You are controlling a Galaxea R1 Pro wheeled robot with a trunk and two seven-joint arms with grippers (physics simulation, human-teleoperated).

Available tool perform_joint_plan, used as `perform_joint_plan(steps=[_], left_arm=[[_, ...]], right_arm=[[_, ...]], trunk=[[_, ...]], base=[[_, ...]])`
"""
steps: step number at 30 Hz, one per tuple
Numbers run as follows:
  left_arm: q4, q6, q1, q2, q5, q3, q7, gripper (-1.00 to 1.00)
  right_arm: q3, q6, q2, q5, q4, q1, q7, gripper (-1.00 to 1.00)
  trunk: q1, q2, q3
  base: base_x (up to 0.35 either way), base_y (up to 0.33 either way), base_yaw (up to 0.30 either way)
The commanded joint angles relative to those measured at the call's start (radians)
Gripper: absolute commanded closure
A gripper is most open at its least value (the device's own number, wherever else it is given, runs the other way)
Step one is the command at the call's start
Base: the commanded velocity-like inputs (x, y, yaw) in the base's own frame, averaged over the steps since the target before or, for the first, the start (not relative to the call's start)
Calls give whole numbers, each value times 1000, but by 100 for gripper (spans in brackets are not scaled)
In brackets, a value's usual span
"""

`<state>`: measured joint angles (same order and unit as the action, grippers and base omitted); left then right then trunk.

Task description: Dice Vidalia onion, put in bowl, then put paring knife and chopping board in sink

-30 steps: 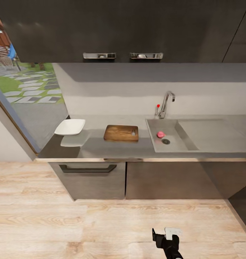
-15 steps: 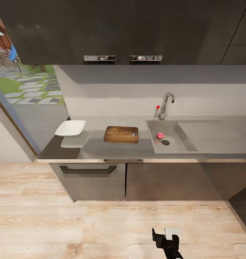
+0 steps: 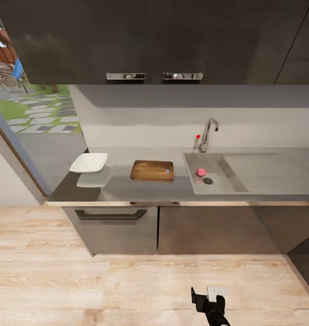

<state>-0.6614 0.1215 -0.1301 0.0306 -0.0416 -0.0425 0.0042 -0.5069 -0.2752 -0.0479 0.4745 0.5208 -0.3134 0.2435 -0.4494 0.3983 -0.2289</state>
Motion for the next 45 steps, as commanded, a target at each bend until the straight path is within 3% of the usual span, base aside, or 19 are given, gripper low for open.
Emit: perform_joint_plan(steps=[1,45], left_arm=[[-1,1,0,0,-4,0,0,-100],[-1,1,0,0,-4,0,0,-100]], right_arm=[[-9,-4,-1,9,1,-1,7,-100],[-8,-17,-3,11,-27,-1,6,-100]], trunk=[[-1,2,0],[-1,2,69]], base=[[0,0,0],[0,0,0]])
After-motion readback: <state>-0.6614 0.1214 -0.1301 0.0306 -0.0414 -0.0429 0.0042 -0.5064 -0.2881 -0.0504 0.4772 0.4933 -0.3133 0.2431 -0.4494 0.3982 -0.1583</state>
